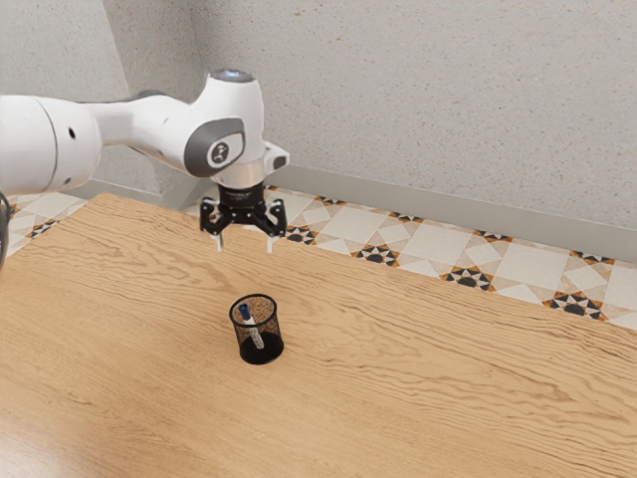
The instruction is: Take the marker out of the pen holder and place it to the left of the pen holder.
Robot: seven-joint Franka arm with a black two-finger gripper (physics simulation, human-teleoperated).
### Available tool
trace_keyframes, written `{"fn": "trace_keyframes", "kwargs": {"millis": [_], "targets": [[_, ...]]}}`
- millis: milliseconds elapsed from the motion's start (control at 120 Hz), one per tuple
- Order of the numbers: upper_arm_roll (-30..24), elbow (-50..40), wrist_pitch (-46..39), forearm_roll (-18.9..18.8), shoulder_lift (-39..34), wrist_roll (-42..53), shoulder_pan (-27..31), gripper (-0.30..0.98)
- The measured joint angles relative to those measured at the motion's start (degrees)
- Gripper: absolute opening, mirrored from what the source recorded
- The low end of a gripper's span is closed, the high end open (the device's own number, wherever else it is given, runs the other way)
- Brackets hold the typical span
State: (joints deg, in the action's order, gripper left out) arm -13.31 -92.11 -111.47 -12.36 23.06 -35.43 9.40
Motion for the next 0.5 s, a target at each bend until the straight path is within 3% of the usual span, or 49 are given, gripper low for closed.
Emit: {"fn": "trace_keyframes", "kwargs": {"millis": [108,333,500], "targets": [[0.4,-0.4,-1.45,-0.83,0.92,-1.03,-0.14,0.69],[0.21,-3.49,-5.13,8.22,0.74,0.36,0.93,0.69],[0.31,-7.55,-7.31,10.48,-0.16,1.54,1.53,0.69]]}}
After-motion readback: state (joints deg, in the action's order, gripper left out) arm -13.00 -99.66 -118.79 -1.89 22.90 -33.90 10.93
